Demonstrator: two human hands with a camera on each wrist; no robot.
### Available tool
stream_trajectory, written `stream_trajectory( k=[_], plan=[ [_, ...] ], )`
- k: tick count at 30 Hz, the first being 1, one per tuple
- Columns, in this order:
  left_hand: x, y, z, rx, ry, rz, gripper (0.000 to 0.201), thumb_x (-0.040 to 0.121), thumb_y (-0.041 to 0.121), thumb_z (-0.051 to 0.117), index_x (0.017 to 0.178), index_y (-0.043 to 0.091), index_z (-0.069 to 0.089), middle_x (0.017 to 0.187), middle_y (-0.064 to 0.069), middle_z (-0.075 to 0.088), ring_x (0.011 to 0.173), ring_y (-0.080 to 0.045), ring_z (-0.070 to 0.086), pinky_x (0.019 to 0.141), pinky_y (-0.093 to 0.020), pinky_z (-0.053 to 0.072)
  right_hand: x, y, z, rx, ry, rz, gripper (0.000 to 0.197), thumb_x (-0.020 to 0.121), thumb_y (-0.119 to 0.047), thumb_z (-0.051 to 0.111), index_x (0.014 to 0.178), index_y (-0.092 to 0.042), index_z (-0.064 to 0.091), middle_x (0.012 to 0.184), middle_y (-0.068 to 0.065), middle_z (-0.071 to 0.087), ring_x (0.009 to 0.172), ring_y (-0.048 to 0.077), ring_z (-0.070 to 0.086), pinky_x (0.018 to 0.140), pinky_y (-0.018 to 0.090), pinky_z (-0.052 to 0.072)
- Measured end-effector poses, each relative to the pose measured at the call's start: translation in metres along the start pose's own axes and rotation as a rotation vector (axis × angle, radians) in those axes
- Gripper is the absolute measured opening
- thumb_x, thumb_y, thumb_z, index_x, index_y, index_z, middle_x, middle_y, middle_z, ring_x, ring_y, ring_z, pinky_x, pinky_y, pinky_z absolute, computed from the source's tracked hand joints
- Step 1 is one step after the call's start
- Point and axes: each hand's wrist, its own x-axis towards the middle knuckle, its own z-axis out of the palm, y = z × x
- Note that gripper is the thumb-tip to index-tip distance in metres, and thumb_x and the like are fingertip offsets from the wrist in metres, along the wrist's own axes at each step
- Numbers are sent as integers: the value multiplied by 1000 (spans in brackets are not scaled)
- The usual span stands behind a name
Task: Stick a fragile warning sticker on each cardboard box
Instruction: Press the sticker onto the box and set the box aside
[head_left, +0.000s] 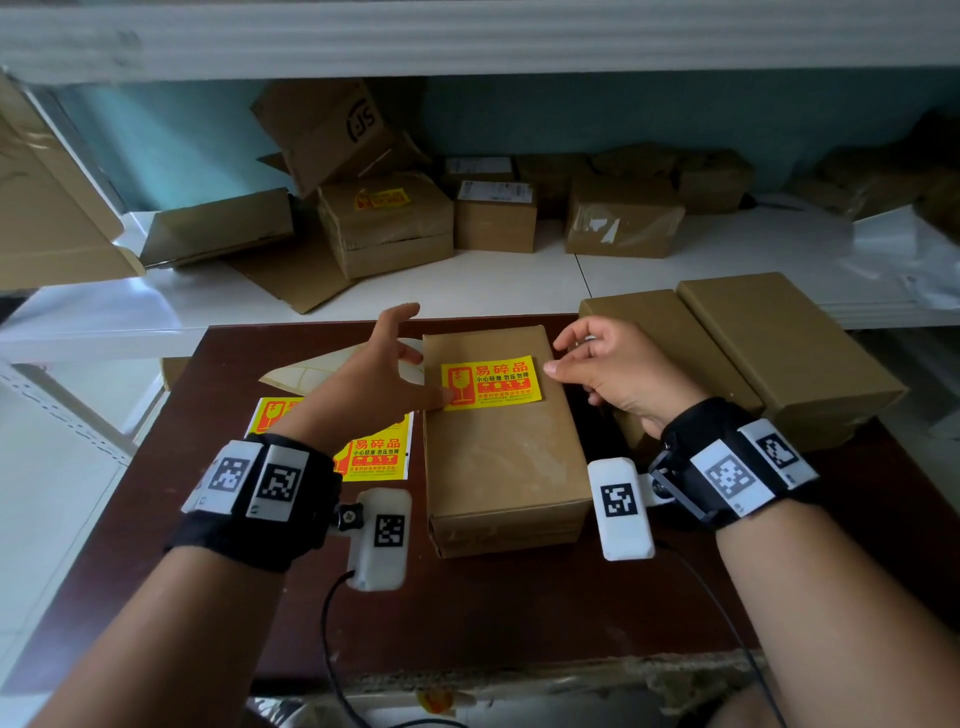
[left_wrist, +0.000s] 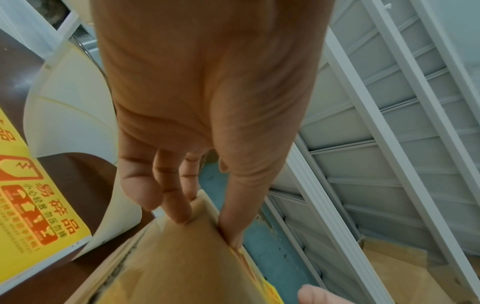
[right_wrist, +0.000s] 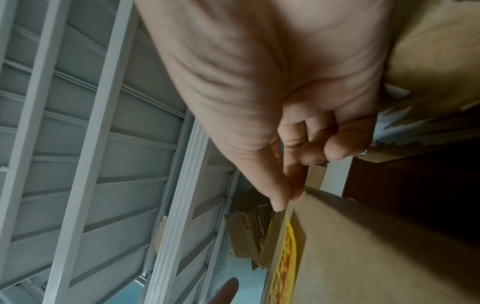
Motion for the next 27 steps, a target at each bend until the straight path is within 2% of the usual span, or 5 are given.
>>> stream_trajectory(
  k=[7,13,17,21,27],
  plan=[
    [0,0,-2,-36,-70,-95,83,88,43,68,154,33,17,130,-3,58,97,-18,68,75,-39,62,1,0,-1,28,56,30,25,93,-22,67,115,-13,60,98,2,63,81,11,59,55,21,52],
    [0,-2,3,20,-247,-213,78,88,62,56,150,23,30,126,-5,60,99,-19,68,79,-41,62,-6,-5,5,-19,-78,142,47,99,-42,55,137,-13,54,132,14,57,117,28,59,79,43,62],
    [-3,4,12,-31,-352,-238,68,81,68,52,134,26,45,123,1,60,104,-18,64,74,-39,63,-11,-7,6,1,-144,195,58,99,-55,46,142,-16,50,133,-1,54,122,22,54,76,42,62],
    [-6,5,13,-125,-343,-244,51,91,60,50,130,27,47,123,-1,62,109,-23,65,87,-49,59,-13,-10,5,44,-170,210,35,100,-53,44,108,-24,61,121,0,59,106,17,61,71,39,61],
    [-4,4,6,-316,-262,-145,77,80,70,61,146,45,31,128,14,64,112,-14,66,91,-48,57,-9,-12,3,132,-91,93,52,98,-49,53,137,-14,56,133,2,61,119,21,59,71,40,62]
  ],
)
